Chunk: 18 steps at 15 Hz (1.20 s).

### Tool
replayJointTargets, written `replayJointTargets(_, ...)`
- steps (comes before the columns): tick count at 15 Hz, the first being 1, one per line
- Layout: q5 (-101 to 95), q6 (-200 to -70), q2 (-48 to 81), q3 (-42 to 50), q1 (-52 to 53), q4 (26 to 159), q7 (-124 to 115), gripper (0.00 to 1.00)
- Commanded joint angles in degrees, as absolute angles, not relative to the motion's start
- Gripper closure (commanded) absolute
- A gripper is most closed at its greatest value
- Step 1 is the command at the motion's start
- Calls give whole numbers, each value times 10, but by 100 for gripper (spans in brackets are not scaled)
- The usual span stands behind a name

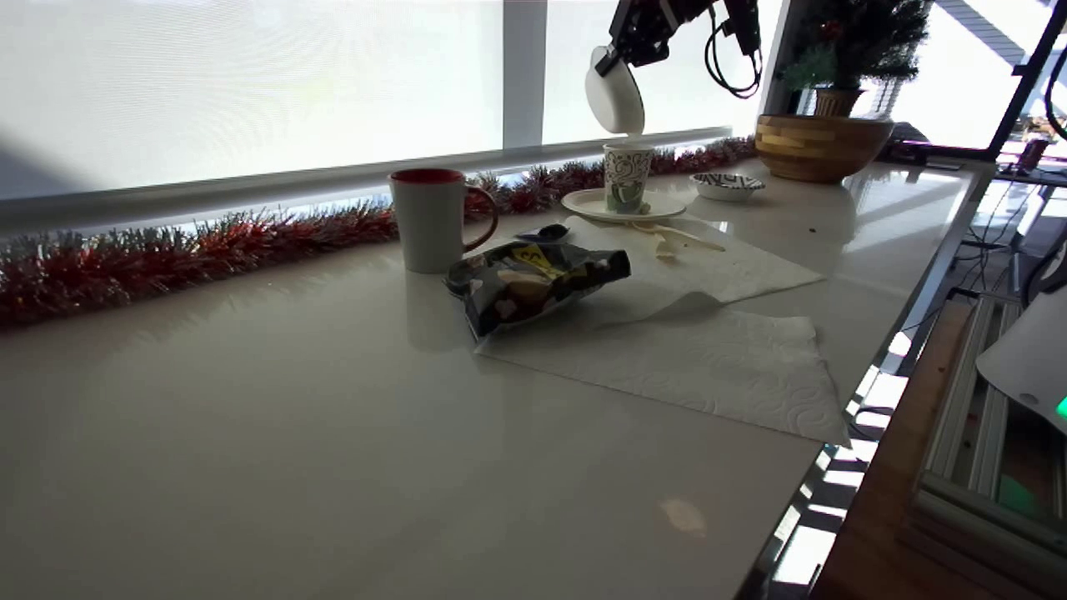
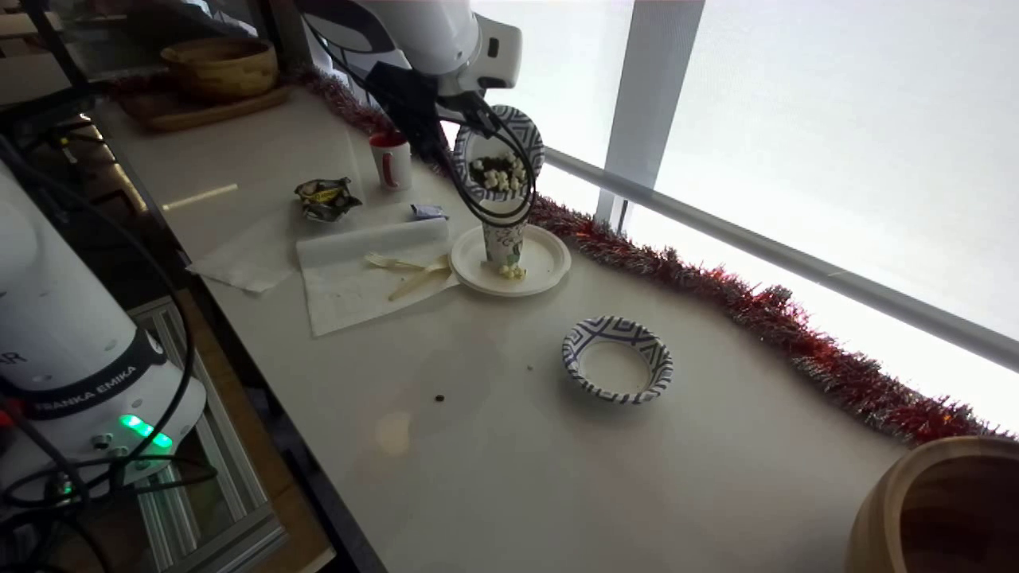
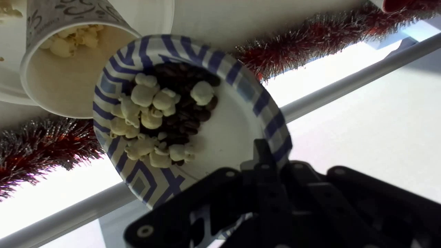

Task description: Pick up the bowl with content, empty its content into the cup and place the bowl on top of the other bowl

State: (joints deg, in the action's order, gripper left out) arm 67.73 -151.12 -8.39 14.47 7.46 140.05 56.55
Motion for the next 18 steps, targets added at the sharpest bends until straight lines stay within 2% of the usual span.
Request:
replayJointTargets(1,722,-1532,-81,145,81,1393,608,99)
replayJointTargets(18,763,-1471,-88,168,75,1403,624,99)
